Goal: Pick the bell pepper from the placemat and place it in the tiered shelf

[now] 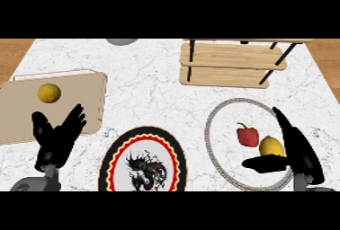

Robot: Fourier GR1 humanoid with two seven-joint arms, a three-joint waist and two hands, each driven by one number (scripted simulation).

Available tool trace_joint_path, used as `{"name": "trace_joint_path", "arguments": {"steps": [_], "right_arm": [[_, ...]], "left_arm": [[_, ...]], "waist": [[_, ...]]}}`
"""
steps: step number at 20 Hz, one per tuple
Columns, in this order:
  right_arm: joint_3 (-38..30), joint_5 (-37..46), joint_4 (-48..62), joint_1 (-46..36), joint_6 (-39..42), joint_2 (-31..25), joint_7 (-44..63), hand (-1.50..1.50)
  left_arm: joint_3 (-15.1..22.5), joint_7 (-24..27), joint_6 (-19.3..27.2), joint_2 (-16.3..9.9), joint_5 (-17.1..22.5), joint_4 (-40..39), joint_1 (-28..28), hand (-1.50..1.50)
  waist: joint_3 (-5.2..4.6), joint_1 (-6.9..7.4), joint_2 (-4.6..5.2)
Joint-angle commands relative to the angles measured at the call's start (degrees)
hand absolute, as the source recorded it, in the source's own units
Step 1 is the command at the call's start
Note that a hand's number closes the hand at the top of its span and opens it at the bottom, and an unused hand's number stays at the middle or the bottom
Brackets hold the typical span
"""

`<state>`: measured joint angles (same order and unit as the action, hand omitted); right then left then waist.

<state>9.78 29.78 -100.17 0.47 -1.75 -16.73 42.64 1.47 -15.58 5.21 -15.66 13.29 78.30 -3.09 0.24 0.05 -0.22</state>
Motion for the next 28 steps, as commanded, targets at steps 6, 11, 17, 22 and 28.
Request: {"name": "trace_joint_path", "arguments": {"steps": [6,11,17,22,28], "right_arm": [[-3.7,3.9,8.6,-4.5,-0.7,1.5,-3.8,-1.5],[-5.1,5.4,18.6,-4.0,-6.9,4.2,-14.7,-1.5],[-6.0,6.1,17.2,-4.8,-5.8,5.6,-14.9,-1.5],[-0.8,6.7,26.8,-10.1,2.1,4.5,-18.6,1.5],[-1.5,7.4,29.1,-8.0,-3.6,7.6,-27.3,1.5]], "left_arm": [[-1.7,0.4,-1.6,2.0,-1.7,-4.5,-1.5,0.0],[-2.1,-0.8,-2.9,1.9,-1.9,0.3,1.6,0.0],[-4.7,-2.8,-5.7,0.4,-1.7,3.2,3.2,0.0],[-4.8,-1.2,-5.8,1.1,-1.6,-0.7,1.2,0.0],[-3.3,2.8,-3.3,5.3,-5.3,-3.0,2.5,0.0]], "waist": [[-0.24,-0.1,0.24],[-0.22,0.06,0.24],[-0.23,0.03,0.18],[-0.25,0.7,0.45],[-0.24,-0.01,0.23]]}}
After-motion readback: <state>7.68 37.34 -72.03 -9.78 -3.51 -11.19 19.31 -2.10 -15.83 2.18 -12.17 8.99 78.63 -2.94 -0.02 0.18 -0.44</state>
